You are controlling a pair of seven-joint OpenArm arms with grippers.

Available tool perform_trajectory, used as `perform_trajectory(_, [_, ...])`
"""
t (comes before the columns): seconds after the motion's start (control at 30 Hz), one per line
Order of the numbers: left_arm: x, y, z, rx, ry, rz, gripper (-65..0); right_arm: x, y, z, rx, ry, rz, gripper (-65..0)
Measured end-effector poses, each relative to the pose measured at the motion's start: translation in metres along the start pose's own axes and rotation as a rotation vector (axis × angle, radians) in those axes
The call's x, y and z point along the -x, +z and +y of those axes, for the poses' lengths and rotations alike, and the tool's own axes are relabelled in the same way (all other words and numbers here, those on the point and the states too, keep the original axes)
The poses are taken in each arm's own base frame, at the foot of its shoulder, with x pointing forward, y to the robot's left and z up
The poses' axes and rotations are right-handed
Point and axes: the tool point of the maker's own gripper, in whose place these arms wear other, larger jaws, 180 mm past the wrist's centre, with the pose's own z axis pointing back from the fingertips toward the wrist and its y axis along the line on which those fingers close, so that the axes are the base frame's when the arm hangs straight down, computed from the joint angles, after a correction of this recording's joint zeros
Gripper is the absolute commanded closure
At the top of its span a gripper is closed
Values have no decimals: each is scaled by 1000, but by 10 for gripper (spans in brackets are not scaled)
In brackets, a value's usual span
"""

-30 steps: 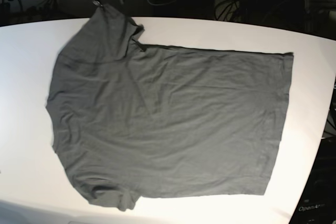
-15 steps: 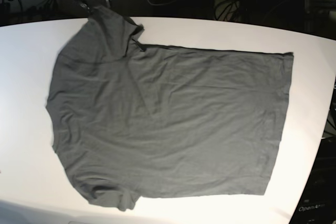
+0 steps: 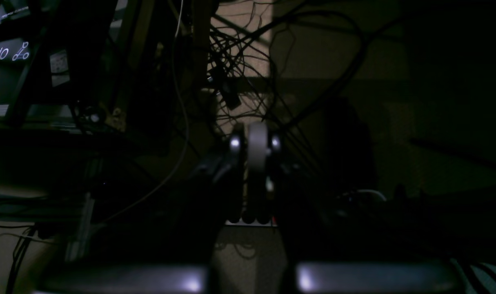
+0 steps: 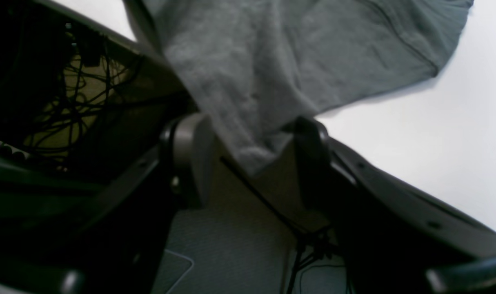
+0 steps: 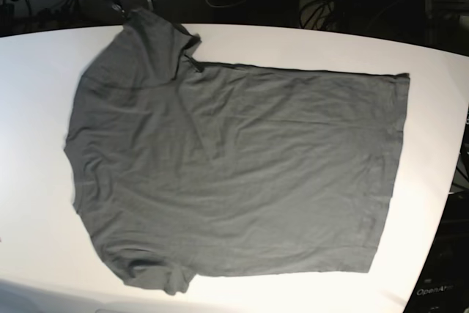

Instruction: Fold the T-shirt properly

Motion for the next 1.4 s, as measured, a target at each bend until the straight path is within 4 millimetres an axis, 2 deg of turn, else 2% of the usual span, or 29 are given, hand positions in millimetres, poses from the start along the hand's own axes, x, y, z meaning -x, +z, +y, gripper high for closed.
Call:
perform_trajectory(0.2, [-4, -7, 0, -2, 1, -13, -11, 6, 2, -13, 37, 6, 18, -322])
perform_trajectory(0.4, [-4, -6, 0, -2, 1, -12, -11, 8, 3, -18, 48, 11, 23, -322])
perform_trajectory(0.63, [-4, -6, 1, -7, 4, -11, -11, 21, -3, -12, 41, -60, 48, -322])
perform_trajectory(0.8, [-2, -4, 2, -6, -1, -6, -11, 24, -4, -6, 17, -72, 51, -319])
perform_trajectory(0.97, [-3, -5, 17, -24, -24, -9, -11, 22, -4, -3, 9, -74, 45, -315])
perform_trajectory(1.07, [-3, -5, 15, -20, -22, -8, -11, 21, -5, 0, 2, -78, 42, -310])
perform_trajectory(1.13, [-3, -5, 14, -17, -21, -8, -11, 21, -5, 0, 3, -77, 42, -276])
perform_trajectory(1.27, [-3, -5, 14, -19, -21, -7, -11, 20, -5, 2, -4, -77, 39, -158])
perform_trajectory(1.4, [-3, -5, 14, -19, -21, -8, -11, 20, -5, 2, -4, -77, 40, -97])
